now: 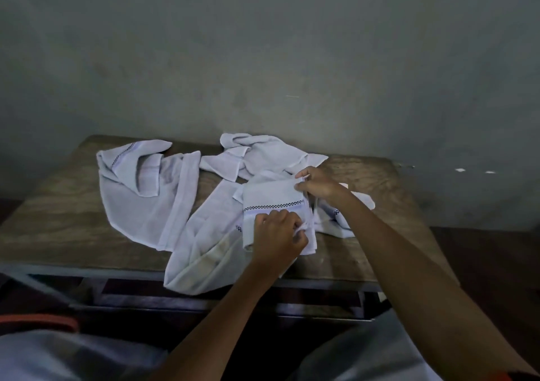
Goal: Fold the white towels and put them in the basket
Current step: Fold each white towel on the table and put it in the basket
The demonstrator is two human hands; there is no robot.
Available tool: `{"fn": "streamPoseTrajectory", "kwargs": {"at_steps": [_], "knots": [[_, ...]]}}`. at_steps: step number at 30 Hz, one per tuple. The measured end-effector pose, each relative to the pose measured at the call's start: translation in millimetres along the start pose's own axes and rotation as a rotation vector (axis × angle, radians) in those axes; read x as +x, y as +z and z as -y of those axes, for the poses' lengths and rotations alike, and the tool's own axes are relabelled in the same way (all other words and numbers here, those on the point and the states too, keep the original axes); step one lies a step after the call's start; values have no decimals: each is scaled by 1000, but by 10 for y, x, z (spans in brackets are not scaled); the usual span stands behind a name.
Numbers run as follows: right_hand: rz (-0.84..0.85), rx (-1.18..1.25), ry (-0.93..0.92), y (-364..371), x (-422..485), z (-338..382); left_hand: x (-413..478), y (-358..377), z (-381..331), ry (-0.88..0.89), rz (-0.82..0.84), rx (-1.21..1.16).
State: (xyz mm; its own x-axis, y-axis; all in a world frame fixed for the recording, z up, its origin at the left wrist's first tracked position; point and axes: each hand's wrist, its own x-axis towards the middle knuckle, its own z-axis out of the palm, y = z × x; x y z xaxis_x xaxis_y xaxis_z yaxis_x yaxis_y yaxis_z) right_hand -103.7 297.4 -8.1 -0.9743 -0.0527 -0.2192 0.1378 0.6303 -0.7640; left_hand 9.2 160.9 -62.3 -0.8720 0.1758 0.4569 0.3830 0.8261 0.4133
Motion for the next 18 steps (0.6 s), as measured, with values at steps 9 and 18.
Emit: {"fn": "streamPoseTrajectory", "kwargs": {"at_steps": [9, 18], "knots": [[-33, -183, -41, 32, 79, -349, -27, 272, 22, 204, 123, 123], [-305, -519, -237, 205, -170, -336, -133, -12, 234, 182, 11, 95]]}}
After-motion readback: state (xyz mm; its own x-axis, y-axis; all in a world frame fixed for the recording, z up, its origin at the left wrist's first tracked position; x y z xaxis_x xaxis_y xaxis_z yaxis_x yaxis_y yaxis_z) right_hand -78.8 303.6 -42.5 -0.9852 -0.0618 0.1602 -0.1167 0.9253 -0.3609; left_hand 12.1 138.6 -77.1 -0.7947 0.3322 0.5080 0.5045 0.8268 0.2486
